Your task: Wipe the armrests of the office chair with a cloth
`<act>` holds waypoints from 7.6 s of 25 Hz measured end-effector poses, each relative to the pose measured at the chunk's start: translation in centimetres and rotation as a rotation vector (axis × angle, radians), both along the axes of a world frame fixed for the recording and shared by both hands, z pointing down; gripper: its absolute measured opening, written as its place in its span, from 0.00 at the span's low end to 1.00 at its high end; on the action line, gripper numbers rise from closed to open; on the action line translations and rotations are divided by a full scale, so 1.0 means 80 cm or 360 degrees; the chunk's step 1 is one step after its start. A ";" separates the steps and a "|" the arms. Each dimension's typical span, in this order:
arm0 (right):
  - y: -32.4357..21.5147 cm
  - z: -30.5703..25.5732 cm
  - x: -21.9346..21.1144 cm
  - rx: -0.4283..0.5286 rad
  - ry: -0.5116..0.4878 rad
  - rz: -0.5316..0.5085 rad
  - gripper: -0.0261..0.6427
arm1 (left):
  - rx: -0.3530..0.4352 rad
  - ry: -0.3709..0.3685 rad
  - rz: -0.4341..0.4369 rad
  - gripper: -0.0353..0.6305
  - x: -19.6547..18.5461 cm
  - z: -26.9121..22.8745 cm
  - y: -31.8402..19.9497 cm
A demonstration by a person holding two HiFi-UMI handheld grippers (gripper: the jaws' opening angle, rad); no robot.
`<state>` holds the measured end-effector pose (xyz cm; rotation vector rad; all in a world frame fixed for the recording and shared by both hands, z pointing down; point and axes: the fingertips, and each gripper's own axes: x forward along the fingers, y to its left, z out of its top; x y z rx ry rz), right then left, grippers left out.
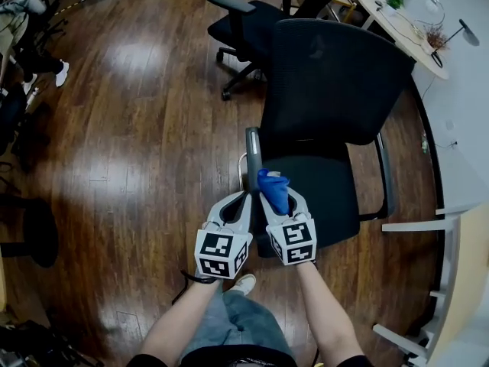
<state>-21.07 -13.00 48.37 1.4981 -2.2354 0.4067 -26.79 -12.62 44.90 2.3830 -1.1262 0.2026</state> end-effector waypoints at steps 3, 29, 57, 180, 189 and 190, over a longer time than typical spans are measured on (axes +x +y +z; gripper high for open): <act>-0.041 0.002 0.010 -0.0011 -0.0023 0.0079 0.24 | 0.0003 -0.0027 0.0092 0.06 0.009 -0.003 -0.025; -0.169 0.087 0.059 -0.0137 -0.0062 0.0146 0.24 | -0.0071 -0.0216 0.0326 0.06 0.029 0.032 -0.122; 0.040 0.083 0.047 -0.0184 -0.0139 0.0115 0.24 | -0.0078 -0.0227 0.0232 0.06 0.037 0.033 0.023; 0.148 0.128 -0.095 -0.0458 -0.0705 0.0566 0.24 | -0.0151 -0.0195 -0.0041 0.06 -0.080 0.086 0.094; 0.170 0.142 -0.092 -0.0376 -0.0691 0.0476 0.24 | -0.0150 -0.0184 -0.0027 0.06 -0.066 0.096 0.131; 0.169 0.145 -0.093 -0.0365 -0.0689 0.0468 0.24 | -0.0153 -0.0189 -0.0018 0.06 -0.066 0.101 0.133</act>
